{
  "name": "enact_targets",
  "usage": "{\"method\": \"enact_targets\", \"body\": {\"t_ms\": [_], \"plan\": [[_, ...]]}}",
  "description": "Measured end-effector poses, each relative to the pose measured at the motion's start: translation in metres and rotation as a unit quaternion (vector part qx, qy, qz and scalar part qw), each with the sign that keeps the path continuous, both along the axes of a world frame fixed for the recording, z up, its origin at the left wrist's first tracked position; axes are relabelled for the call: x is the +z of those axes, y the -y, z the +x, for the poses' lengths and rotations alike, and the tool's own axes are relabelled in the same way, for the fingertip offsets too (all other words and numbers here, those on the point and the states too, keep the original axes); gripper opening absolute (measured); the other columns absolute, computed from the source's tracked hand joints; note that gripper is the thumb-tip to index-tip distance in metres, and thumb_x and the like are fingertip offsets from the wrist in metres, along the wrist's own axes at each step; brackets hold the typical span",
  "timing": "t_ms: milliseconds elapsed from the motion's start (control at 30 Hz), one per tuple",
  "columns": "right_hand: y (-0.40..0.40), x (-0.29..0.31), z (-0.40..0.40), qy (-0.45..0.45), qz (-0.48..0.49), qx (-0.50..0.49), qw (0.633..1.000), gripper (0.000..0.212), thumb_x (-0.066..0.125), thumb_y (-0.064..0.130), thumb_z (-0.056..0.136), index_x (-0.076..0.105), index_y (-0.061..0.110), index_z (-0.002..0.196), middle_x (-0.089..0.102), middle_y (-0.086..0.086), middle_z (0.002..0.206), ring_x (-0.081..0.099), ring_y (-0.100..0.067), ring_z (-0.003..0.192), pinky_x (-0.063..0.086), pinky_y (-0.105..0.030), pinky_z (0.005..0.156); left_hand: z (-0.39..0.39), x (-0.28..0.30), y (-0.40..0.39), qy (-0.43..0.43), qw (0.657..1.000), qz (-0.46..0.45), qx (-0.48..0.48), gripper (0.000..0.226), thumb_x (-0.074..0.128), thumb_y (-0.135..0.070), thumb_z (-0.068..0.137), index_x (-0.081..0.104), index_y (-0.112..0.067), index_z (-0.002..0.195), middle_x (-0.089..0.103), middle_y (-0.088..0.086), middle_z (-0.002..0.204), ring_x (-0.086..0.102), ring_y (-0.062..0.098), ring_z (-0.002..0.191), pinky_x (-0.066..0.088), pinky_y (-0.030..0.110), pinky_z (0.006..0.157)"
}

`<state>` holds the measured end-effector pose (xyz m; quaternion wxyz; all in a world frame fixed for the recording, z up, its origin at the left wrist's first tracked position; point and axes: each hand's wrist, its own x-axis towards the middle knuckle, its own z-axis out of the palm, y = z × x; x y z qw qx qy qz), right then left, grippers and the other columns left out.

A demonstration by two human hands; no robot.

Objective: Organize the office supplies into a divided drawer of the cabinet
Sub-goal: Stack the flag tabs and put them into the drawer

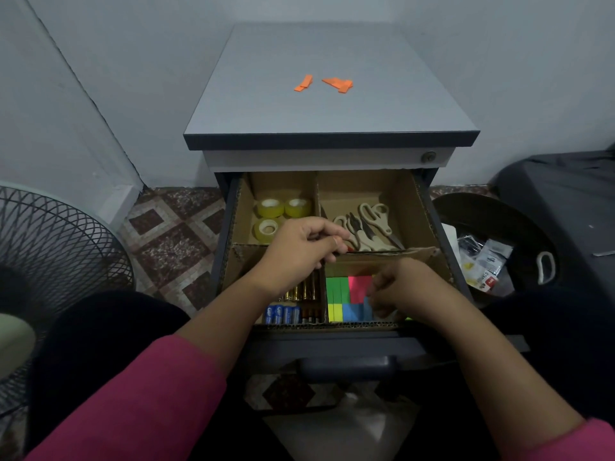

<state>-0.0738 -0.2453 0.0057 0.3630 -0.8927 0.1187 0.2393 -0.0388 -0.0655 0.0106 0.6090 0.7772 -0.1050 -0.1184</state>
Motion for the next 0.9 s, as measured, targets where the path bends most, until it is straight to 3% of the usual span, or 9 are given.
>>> {"method": "enact_targets", "body": {"t_ms": [100, 267, 400, 567, 900], "plan": [[-0.0029, -0.0030, 0.0008, 0.007, -0.042, 0.033, 0.999, 0.009, 0.069, 0.003, 0.081, 0.070, 0.010, 0.075, 0.069, -0.011, 0.068, 0.067, -0.020, 0.062, 0.056, -0.028, 0.061, 0.0001, -0.0004, -0.0001, -0.001, 1.000, 0.000, 0.001, 0.018, 0.058, -0.007, 0.092, 0.071, -0.019, 0.093, 0.073, 0.000, 0.084, 0.061, 0.007, 0.069, 0.047, 0.020, 0.059], [-0.0053, -0.0029, 0.0009, 0.023, -0.103, 0.071, 0.992, 0.006, 0.071, 0.012, 0.080, 0.073, 0.017, 0.078, 0.069, 0.000, 0.068, 0.063, -0.011, 0.062, 0.055, -0.029, 0.072, 0.0005, -0.0008, -0.0003, -0.001, 1.000, 0.000, 0.000, 0.017, 0.058, -0.007, 0.093, 0.071, -0.018, 0.095, 0.073, 0.000, 0.085, 0.062, 0.007, 0.069, 0.047, 0.020, 0.059], [-0.0066, -0.0025, 0.0001, 0.029, -0.118, 0.079, 0.989, 0.009, 0.073, 0.014, 0.078, 0.073, 0.023, 0.080, 0.069, 0.001, 0.079, 0.066, -0.013, 0.076, 0.056, -0.031, 0.079, 0.0003, -0.0017, -0.0005, -0.002, 1.000, 0.000, 0.001, 0.017, 0.058, -0.007, 0.093, 0.071, -0.018, 0.095, 0.073, -0.001, 0.084, 0.062, 0.007, 0.069, 0.047, 0.021, 0.060], [-0.0067, -0.0016, 0.0005, 0.021, -0.127, 0.092, 0.987, 0.020, 0.080, 0.016, 0.070, 0.071, 0.030, 0.081, 0.066, 0.004, 0.094, 0.063, -0.012, 0.085, 0.054, -0.029, 0.079, 0.0003, -0.0010, -0.0006, -0.002, 1.000, -0.001, 0.002, 0.017, 0.058, -0.006, 0.093, 0.070, -0.017, 0.095, 0.073, -0.001, 0.084, 0.061, 0.006, 0.068, 0.047, 0.021, 0.059], [-0.0007, -0.0065, 0.0032, 0.028, -0.146, 0.089, 0.985, 0.013, 0.071, 0.013, 0.078, 0.069, 0.026, 0.075, 0.067, 0.003, 0.087, 0.063, -0.014, 0.085, 0.053, -0.030, 0.081, 0.0003, -0.0001, -0.0001, -0.004, 1.000, 0.003, 0.003, 0.016, 0.058, -0.006, 0.092, 0.070, -0.015, 0.096, 0.073, -0.001, 0.084, 0.061, 0.005, 0.068, 0.048, 0.020, 0.059]]}}
